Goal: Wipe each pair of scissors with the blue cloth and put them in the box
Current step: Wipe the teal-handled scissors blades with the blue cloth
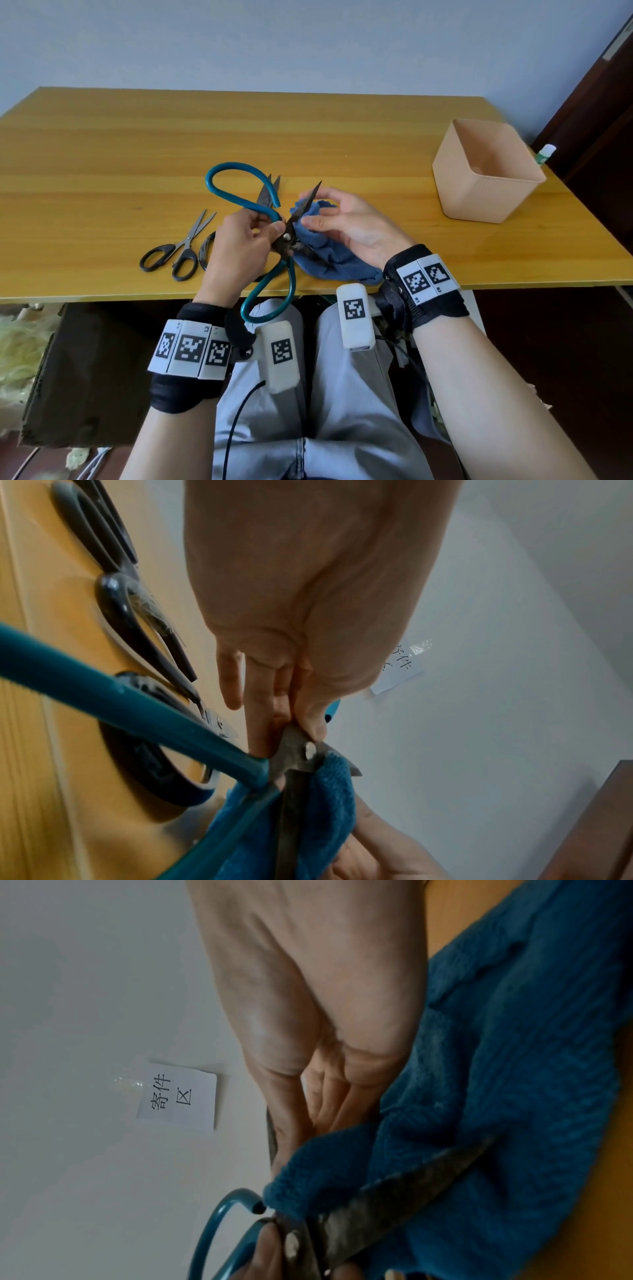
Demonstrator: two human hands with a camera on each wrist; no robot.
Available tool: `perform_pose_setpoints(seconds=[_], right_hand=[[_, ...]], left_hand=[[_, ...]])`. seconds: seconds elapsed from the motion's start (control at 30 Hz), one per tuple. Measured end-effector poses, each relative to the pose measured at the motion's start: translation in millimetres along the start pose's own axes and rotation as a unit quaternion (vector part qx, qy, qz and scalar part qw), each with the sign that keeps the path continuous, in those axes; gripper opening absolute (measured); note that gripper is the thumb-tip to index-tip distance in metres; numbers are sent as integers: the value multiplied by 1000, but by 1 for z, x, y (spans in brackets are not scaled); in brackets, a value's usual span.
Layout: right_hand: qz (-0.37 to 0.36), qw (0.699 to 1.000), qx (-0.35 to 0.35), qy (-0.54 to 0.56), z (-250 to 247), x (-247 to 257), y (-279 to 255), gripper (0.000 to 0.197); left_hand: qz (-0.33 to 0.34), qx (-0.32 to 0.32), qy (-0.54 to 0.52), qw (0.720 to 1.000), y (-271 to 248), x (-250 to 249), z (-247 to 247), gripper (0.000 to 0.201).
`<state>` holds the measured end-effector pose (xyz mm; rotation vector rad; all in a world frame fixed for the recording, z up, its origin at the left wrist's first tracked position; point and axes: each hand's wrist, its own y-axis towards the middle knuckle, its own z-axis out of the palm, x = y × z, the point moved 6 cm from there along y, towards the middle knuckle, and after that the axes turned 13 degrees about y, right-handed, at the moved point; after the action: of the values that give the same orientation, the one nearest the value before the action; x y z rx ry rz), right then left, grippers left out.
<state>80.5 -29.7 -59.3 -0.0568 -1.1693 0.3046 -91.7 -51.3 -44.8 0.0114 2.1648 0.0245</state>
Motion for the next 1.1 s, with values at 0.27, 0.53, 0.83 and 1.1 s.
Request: perform_pose_setpoints(seconds=[0.27, 0.53, 0.83, 1.1], right_hand=[[-48, 995, -64, -64, -10, 1, 0, 42], [-14, 996, 17, -89, -8, -3, -2, 54], [-58, 996, 20, -61, 4, 1, -2, 51], [-73, 996, -44, 22, -4, 8, -3, 40]], left_hand=[[-4, 11, -20, 1000, -4, 2, 3, 16], [4, -10, -47, 999, -7, 0, 4, 12], [8, -13, -66, 998, -6, -8, 10, 16], [12, -18, -81, 996, -2, -19, 10, 17]])
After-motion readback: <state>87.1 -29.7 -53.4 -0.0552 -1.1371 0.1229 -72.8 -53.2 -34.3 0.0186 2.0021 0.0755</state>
